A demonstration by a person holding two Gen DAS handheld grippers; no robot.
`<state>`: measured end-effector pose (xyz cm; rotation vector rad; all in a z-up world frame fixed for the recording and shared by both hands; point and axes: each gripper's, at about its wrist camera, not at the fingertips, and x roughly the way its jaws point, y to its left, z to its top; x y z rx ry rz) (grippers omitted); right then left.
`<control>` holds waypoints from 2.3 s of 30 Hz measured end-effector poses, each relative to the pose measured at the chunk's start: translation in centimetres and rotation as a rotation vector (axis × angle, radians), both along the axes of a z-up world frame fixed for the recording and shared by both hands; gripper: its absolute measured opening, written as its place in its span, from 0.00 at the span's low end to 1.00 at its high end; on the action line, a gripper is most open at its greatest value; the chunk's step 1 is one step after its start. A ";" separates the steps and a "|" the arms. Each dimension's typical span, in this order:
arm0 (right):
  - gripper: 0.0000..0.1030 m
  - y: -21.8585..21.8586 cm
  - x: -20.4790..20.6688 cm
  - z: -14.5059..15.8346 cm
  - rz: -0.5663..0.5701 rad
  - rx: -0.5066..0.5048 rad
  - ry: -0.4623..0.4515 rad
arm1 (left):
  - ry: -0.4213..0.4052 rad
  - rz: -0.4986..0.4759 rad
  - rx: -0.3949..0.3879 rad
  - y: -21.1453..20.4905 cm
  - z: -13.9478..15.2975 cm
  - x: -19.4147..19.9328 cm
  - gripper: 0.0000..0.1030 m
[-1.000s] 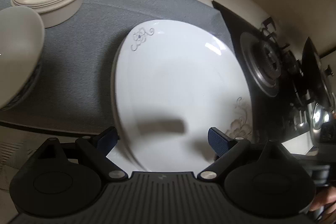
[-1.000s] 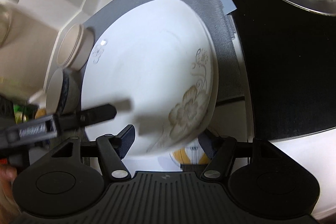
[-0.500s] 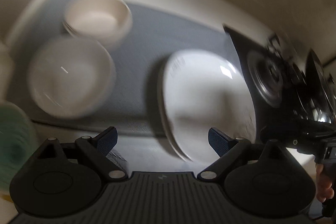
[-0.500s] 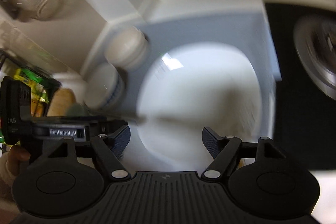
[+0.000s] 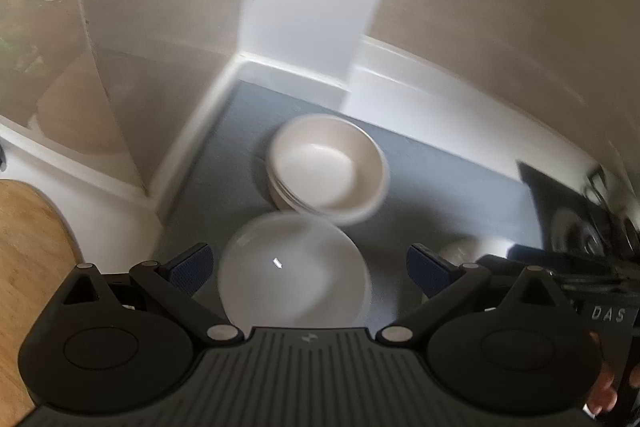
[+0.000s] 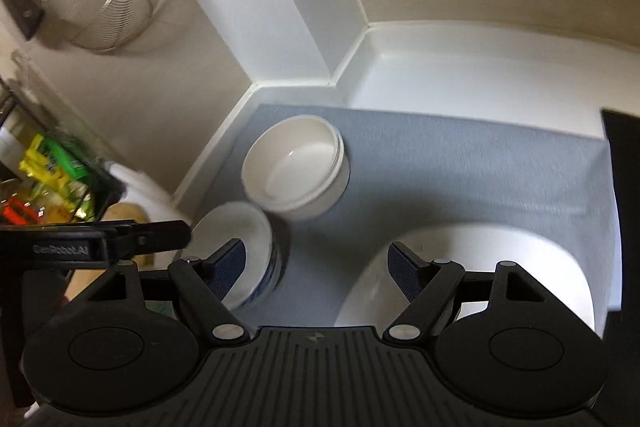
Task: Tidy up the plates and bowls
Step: 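Move both grippers to the rim of the cream bowl stack by the wall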
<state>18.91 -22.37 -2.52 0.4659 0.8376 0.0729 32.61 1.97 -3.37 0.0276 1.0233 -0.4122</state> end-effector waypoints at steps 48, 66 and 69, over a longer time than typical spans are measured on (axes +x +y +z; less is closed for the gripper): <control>0.78 1.2 14.3 -8.5 -0.095 -0.098 0.197 | 0.188 0.210 0.253 -3.3 -10.9 13.0 1.00; 0.78 0.6 14.8 -8.6 -0.091 -0.080 0.206 | 0.281 0.251 0.105 -2.9 -9.8 13.3 0.99; 0.78 0.5 14.9 -8.6 -0.093 -0.082 0.202 | 0.248 0.240 0.098 -3.5 -9.2 13.3 0.99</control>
